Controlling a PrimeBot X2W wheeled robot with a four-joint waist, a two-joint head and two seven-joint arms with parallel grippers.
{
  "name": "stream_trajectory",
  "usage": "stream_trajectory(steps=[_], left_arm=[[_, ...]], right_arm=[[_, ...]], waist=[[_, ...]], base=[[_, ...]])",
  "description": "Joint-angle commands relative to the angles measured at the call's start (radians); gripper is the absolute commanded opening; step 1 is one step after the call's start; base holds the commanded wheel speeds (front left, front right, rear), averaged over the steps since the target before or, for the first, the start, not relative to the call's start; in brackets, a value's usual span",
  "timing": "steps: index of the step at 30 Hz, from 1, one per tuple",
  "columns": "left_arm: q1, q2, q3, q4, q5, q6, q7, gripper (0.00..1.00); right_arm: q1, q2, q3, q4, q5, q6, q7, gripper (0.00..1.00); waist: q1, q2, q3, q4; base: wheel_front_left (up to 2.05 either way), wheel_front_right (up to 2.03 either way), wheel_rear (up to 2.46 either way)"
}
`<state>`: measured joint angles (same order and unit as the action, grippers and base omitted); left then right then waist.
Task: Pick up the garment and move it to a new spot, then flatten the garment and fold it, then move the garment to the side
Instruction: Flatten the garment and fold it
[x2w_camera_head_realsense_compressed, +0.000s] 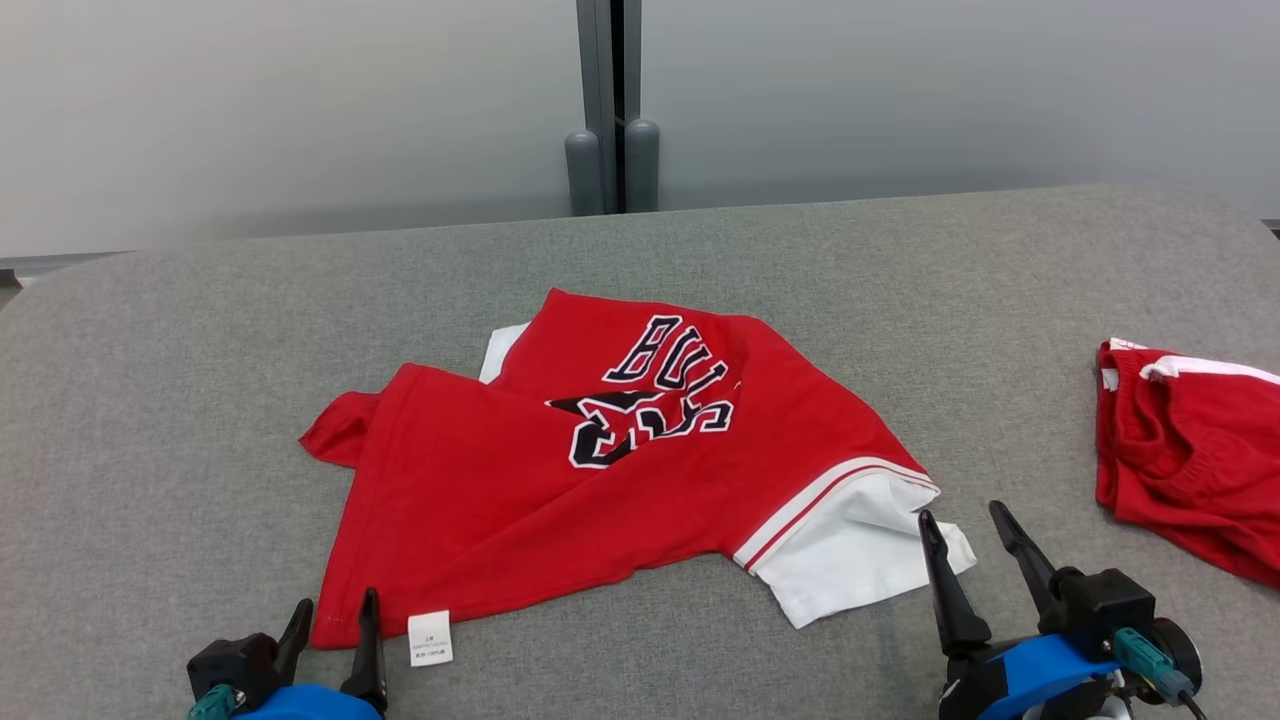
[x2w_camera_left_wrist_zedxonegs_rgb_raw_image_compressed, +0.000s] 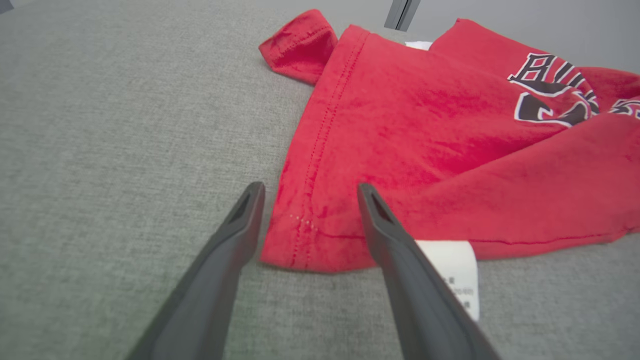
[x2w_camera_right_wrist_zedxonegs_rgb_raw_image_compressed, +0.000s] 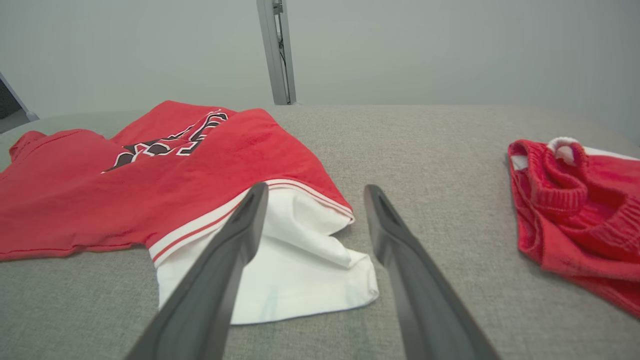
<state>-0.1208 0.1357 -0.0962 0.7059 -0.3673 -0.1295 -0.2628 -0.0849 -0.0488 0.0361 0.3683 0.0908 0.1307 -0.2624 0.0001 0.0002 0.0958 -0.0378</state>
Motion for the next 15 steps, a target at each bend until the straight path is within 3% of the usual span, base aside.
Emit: stream_trajectory(steps=[1,15], left_arm=[[-0.017,0.009,-0.009,0.007,-0.015,-0.002,-0.002,1.00],[-0.028,0.033,-0.076,0.062,-0.098,-0.002,-0.002,1.00]], right_arm=[[-0.010,-0.004,0.001,-0.004,0.005,0.000,-0.003,1.00],[-0.009,-0.004,0.000,0.000,0.011,0.000,-0.003,1.00]], waist=[[-0.0001,-0.0002,0.004,0.000],[-0.0001,-0.0002,0.006,-0.004]], base=[[0.00,0.00,0.00],[0.00,0.00,0.00]])
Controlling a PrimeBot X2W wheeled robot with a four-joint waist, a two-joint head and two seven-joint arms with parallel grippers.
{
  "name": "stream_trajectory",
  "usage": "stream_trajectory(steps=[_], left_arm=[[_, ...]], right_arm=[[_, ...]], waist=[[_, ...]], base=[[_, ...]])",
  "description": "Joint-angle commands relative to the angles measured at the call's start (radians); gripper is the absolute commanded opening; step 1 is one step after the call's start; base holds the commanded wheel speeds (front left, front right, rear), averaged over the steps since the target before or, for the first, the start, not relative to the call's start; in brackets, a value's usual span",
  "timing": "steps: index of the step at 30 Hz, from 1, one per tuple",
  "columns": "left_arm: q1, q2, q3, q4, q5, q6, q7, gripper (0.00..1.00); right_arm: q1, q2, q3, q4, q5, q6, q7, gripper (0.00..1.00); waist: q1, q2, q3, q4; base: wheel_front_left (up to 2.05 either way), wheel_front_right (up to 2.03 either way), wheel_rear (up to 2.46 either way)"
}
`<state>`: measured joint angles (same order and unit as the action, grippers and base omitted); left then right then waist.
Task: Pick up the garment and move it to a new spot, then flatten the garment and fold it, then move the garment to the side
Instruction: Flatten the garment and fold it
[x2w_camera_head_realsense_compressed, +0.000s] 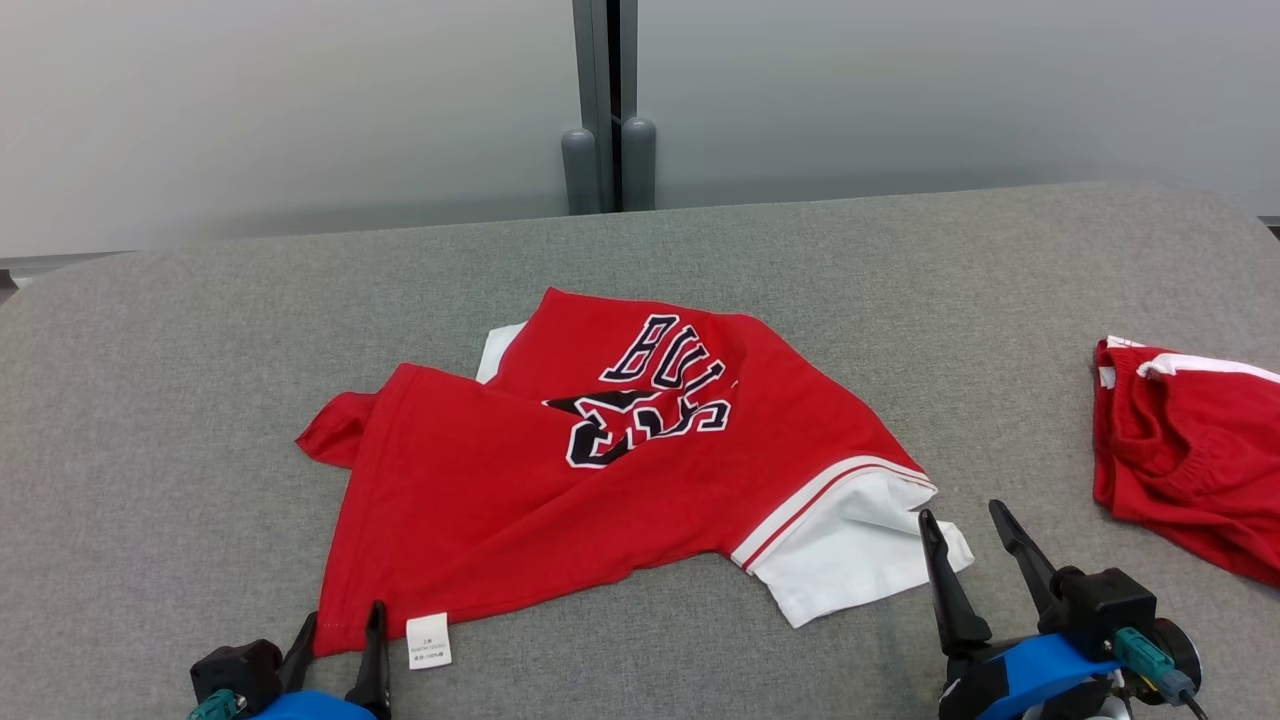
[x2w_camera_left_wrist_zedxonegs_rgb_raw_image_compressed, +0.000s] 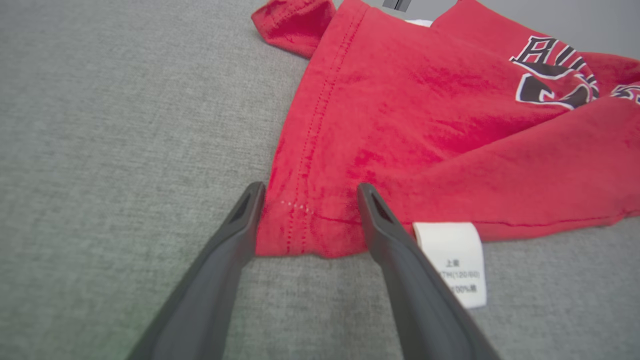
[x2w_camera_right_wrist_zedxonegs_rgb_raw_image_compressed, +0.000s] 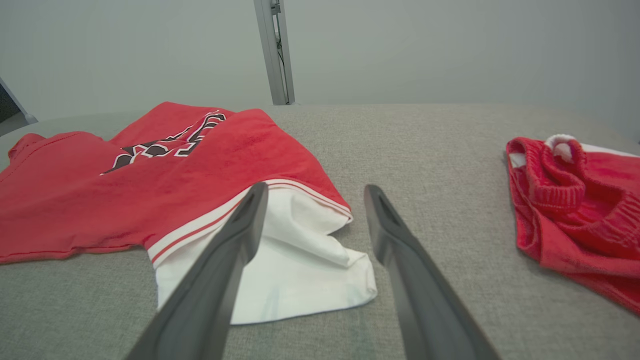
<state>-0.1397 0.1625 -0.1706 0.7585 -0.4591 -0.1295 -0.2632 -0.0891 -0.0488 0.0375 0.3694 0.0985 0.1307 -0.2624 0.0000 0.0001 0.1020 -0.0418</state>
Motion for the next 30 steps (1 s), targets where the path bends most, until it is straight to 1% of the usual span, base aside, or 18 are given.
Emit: stream_trajectory(steps=[1,4,5,6,7,8,10,11,12,13,15,16,19,20,23,24,30], left_arm=[[-0.010,0.007,-0.003,0.015,-0.011,-0.002,-0.002,1.00],[-0.013,0.009,-0.014,0.036,-0.024,-0.002,0.001,1.00],[-0.016,0.009,-0.011,0.040,-0.033,-0.002,0.001,0.98],[-0.018,0.010,-0.014,0.044,-0.036,-0.001,0.001,0.88],[-0.018,0.010,-0.014,0.044,-0.036,-0.001,0.001,0.88],[-0.019,0.011,-0.018,0.046,-0.041,-0.001,0.001,0.75],[-0.020,0.009,-0.026,0.049,-0.050,-0.001,0.001,0.45],[-0.021,0.009,-0.029,0.049,-0.053,-0.001,0.001,0.33],[-0.021,0.010,-0.031,0.046,-0.058,-0.001,0.001,0.25],[-0.021,0.012,-0.033,0.043,-0.061,-0.001,0.000,0.20],[-0.018,0.017,-0.038,0.038,-0.066,-0.001,0.000,0.18],[-0.017,0.018,-0.040,0.037,-0.068,-0.001,0.000,0.16],[-0.015,0.023,-0.040,0.025,-0.064,-0.001,0.000,0.02],[-0.014,0.025,-0.037,0.016,-0.060,-0.001,0.000,0.00],[-0.008,0.027,-0.028,-0.013,-0.048,-0.001,-0.001,0.00],[-0.006,0.026,-0.027,-0.029,-0.041,-0.001,-0.001,0.00],[-0.010,0.031,-0.039,-0.066,-0.036,-0.001,-0.001,0.00]], right_arm=[[-0.004,-0.004,-0.001,-0.001,0.003,0.000,-0.003,1.00],[-0.003,-0.004,-0.001,-0.001,0.003,0.000,-0.003,1.00],[-0.003,-0.004,-0.002,-0.001,0.002,0.000,-0.003,1.00],[-0.002,-0.004,-0.002,-0.001,0.002,0.000,-0.003,1.00],[-0.002,-0.004,-0.002,-0.001,0.002,0.000,-0.003,1.00],[-0.002,-0.004,-0.002,0.000,0.003,0.000,-0.003,1.00],[-0.002,-0.004,-0.001,0.000,0.003,0.000,-0.003,1.00],[-0.001,-0.004,0.000,0.001,0.004,0.000,-0.003,1.00],[0.000,-0.004,0.001,0.001,0.005,0.000,-0.003,1.00],[-0.001,-0.004,0.001,0.002,0.005,0.000,-0.003,1.00],[-0.001,-0.004,0.002,0.003,0.006,0.000,-0.003,1.00],[0.000,-0.004,0.003,0.004,0.007,0.000,-0.003,1.00],[0.006,-0.004,-0.002,0.011,0.009,0.000,-0.003,1.00],[0.009,-0.004,-0.007,0.018,0.007,0.000,-0.003,1.00],[0.017,-0.004,-0.031,0.063,0.010,0.000,-0.003,1.00],[0.012,-0.004,-0.048,0.099,0.016,0.000,-0.003,1.00],[-0.044,-0.004,-0.089,0.204,0.013,0.000,-0.003,1.00]], waist=[[0.0000,-0.0001,-0.001,0.000],[0.0000,-0.0001,-0.001,0.001],[0.0000,-0.0001,-0.001,0.001],[0.0000,-0.0001,-0.001,0.002],[0.0000,-0.0001,-0.001,0.002],[0.0000,-0.0001,-0.001,0.002],[0.0000,-0.0001,-0.002,0.003],[0.0000,-0.0001,-0.003,0.003],[0.0000,-0.0001,-0.003,0.004],[0.0000,-0.0001,-0.004,0.004],[0.0000,-0.0001,-0.006,0.006],[0.0000,-0.0001,-0.006,0.007],[0.0000,-0.0001,-0.007,0.009],[0.0000,-0.0001,-0.007,0.010],[0.0000,-0.0001,-0.005,0.016],[0.0000,-0.0001,0.001,0.021],[0.0000,-0.0001,0.026,0.038]], base=[[0.00,0.00,0.00],[0.00,0.00,0.00],[0.00,0.00,0.00],[0.00,0.00,0.00],[0.00,0.00,0.00],[0.00,0.00,0.00],[0.00,0.00,0.00],[0.00,0.00,0.00],[0.00,0.00,0.00],[0.00,0.00,0.00],[0.00,0.00,0.00],[0.00,0.00,0.00],[0.00,0.00,0.00],[0.00,0.00,0.00],[0.00,0.00,0.00],[0.00,0.00,0.00],[0.00,0.00,0.00]])
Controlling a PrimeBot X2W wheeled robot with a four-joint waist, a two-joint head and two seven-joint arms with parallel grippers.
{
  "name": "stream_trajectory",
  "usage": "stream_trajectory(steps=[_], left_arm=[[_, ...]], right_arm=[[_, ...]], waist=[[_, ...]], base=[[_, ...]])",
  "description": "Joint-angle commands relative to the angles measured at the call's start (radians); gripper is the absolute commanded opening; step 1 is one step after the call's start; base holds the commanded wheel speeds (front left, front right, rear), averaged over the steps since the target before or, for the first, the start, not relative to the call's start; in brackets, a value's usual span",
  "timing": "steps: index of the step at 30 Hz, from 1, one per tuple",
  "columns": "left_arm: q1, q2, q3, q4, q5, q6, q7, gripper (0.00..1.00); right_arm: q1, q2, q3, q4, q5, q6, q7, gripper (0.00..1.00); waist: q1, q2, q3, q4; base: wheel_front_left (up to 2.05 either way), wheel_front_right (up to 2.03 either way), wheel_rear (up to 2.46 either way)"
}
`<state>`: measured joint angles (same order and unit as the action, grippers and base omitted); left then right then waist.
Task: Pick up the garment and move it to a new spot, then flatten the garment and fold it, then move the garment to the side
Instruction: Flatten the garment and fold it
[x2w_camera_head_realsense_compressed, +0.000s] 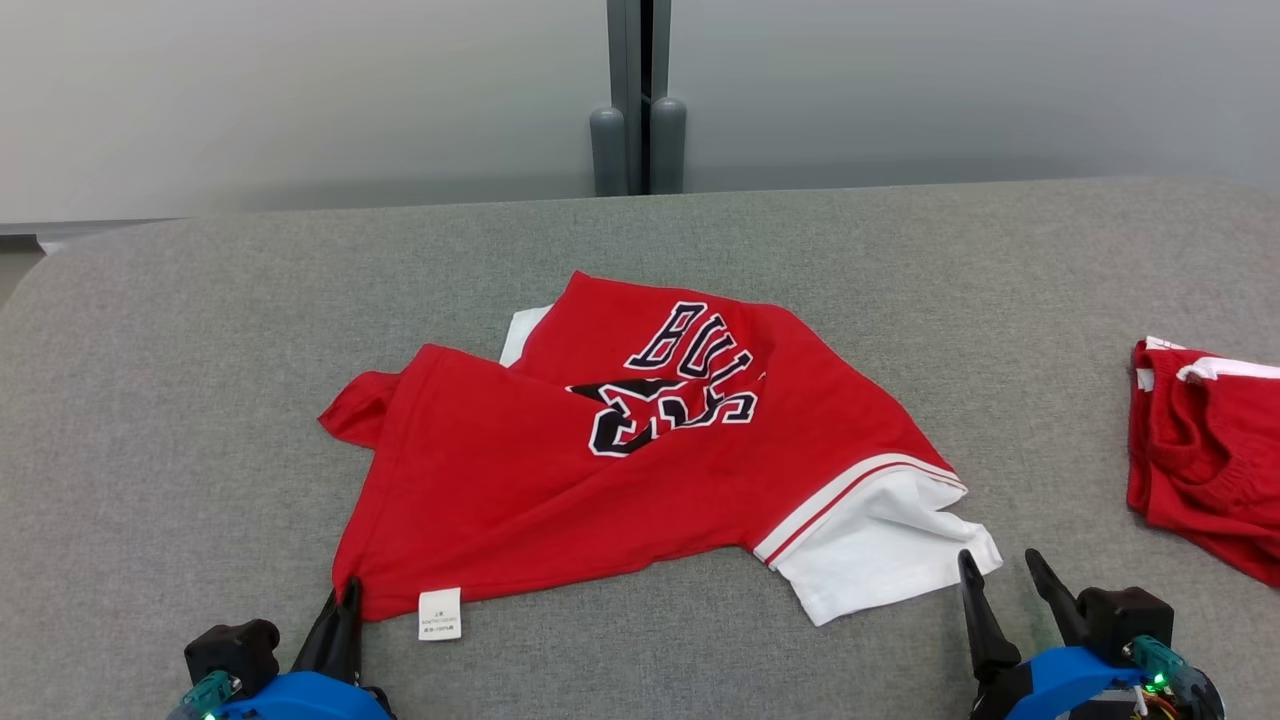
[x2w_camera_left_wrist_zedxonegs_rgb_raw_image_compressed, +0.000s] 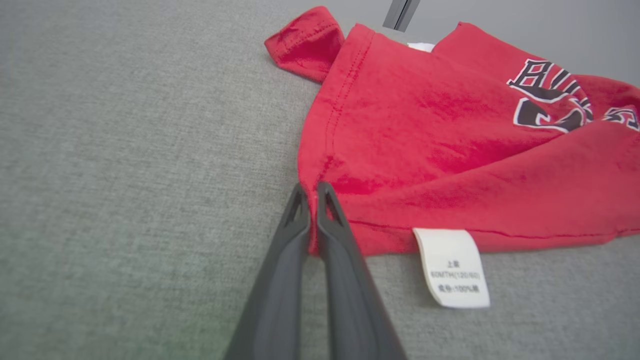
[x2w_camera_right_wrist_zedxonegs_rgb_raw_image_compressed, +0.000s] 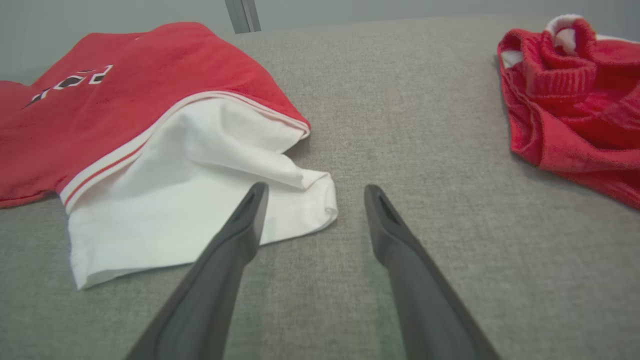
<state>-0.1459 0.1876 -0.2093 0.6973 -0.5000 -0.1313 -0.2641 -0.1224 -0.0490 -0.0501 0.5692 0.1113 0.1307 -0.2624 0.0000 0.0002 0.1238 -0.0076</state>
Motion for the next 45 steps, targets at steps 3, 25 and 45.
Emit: stream_trajectory(steps=[3,25,45], left_arm=[[-0.008,0.010,-0.013,-0.016,0.000,0.001,0.000,0.00],[-0.037,0.019,0.018,-0.140,-0.014,0.001,0.000,0.00],[-0.515,0.210,0.071,-0.386,0.040,0.001,0.081,0.00]], right_arm=[[-0.044,-0.004,-0.021,0.056,-0.009,0.000,-0.003,1.00],[-0.095,-0.004,0.013,0.004,0.090,0.000,-0.002,0.00],[-0.532,-0.004,-0.066,-0.465,0.134,0.000,0.081,0.00]], waist=[[0.0000,-0.0002,0.017,0.012],[0.0000,-0.0002,-0.021,0.000],[0.0000,-0.0002,-0.091,-0.019]], base=[[0.00,0.00,0.00],[0.00,0.00,0.00],[0.00,0.00,0.00]])
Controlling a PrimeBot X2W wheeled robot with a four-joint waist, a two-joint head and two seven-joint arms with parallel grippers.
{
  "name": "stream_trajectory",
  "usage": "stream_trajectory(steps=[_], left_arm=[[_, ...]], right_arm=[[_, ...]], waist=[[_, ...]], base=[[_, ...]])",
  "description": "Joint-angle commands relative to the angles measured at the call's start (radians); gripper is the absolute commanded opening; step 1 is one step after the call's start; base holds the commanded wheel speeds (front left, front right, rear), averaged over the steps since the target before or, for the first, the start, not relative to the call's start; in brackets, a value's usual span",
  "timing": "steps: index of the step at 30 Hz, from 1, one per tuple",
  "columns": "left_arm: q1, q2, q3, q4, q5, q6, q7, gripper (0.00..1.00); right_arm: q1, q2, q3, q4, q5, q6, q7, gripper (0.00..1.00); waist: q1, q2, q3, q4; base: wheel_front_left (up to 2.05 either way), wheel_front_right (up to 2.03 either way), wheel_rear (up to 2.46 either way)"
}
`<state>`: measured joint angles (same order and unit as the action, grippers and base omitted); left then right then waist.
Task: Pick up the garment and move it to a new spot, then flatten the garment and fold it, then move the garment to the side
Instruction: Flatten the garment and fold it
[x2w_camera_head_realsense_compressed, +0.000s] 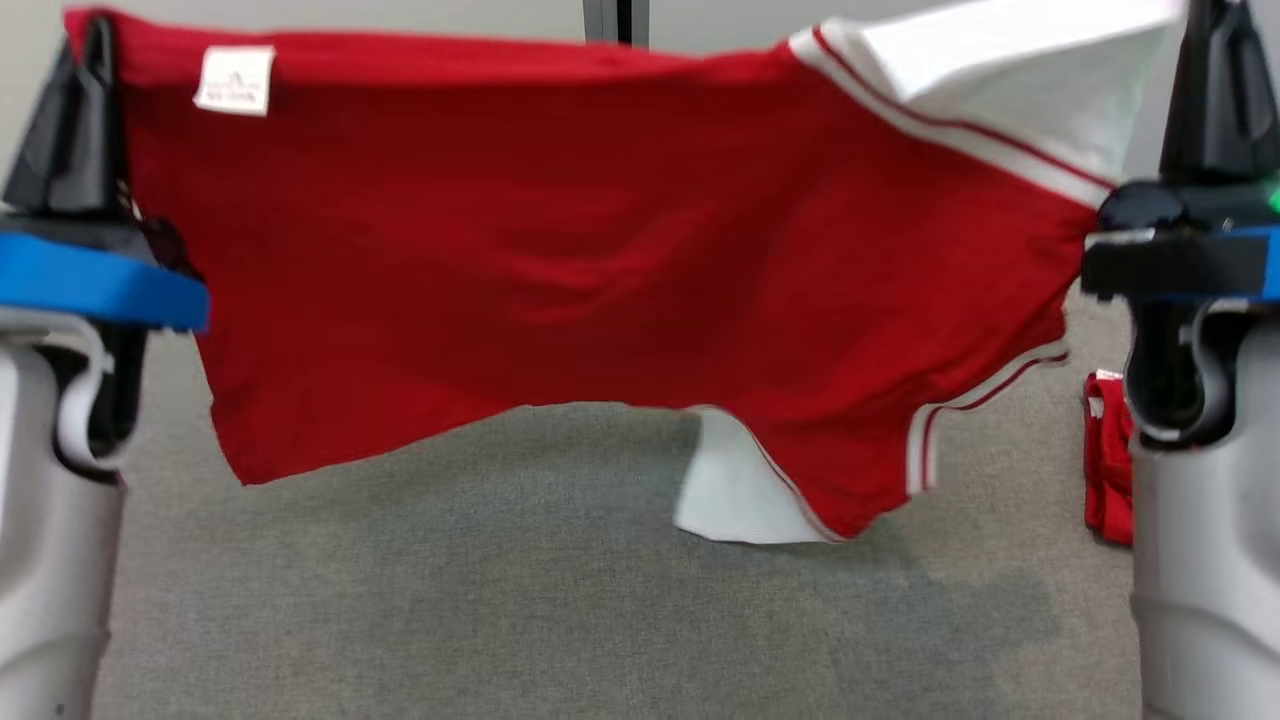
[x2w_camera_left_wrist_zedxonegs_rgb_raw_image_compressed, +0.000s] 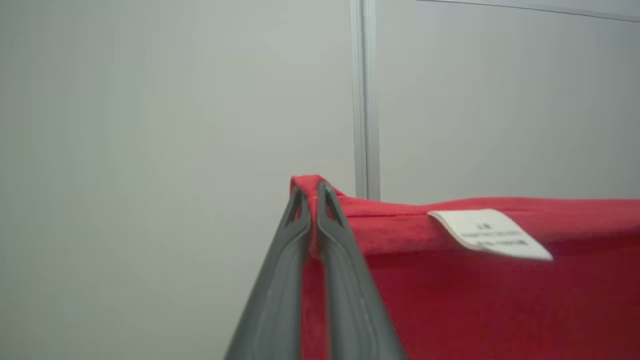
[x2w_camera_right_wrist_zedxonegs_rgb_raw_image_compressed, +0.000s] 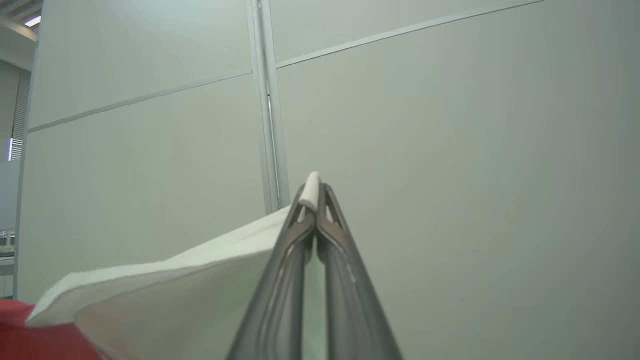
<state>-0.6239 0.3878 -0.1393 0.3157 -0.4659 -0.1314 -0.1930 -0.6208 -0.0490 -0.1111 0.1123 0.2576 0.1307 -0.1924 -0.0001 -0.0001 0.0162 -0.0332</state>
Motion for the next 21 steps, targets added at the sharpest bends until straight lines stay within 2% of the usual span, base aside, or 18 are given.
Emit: stream_trajectory(steps=[1,5,11,16,21], left_arm=[[-0.070,0.022,0.003,-0.006,0.008,0.001,0.024,0.00],[-0.191,0.061,-0.007,-0.001,0.006,0.001,0.069,0.00],[-0.340,0.118,-0.033,0.055,-0.015,0.001,0.065,0.00],[-0.493,0.149,-0.050,0.148,-0.012,0.002,-0.015,0.00],[-0.598,0.140,-0.048,0.226,-0.032,0.002,-0.062,0.00]], right_arm=[[-0.072,-0.004,-0.010,-0.018,-0.022,0.000,0.029,0.00],[-0.225,-0.004,-0.012,-0.029,-0.100,0.000,0.084,0.00],[-0.414,-0.004,-0.042,0.022,-0.189,0.000,0.099,0.00],[-0.612,-0.005,-0.093,0.104,-0.289,-0.001,0.055,0.00],[-0.743,-0.006,-0.157,0.186,-0.336,-0.001,0.008,0.00]], waist=[[0.0001,0.0001,0.033,0.008],[0.0001,0.0001,0.116,0.015],[0.0001,0.0001,0.250,0.017],[0.0001,0.0001,0.352,0.015],[0.0001,0.0001,0.409,0.015]], base=[[0.00,0.00,0.00],[0.00,0.00,0.00],[0.00,0.00,0.00],[0.00,0.00,0.00],[0.00,0.00,0.00]])
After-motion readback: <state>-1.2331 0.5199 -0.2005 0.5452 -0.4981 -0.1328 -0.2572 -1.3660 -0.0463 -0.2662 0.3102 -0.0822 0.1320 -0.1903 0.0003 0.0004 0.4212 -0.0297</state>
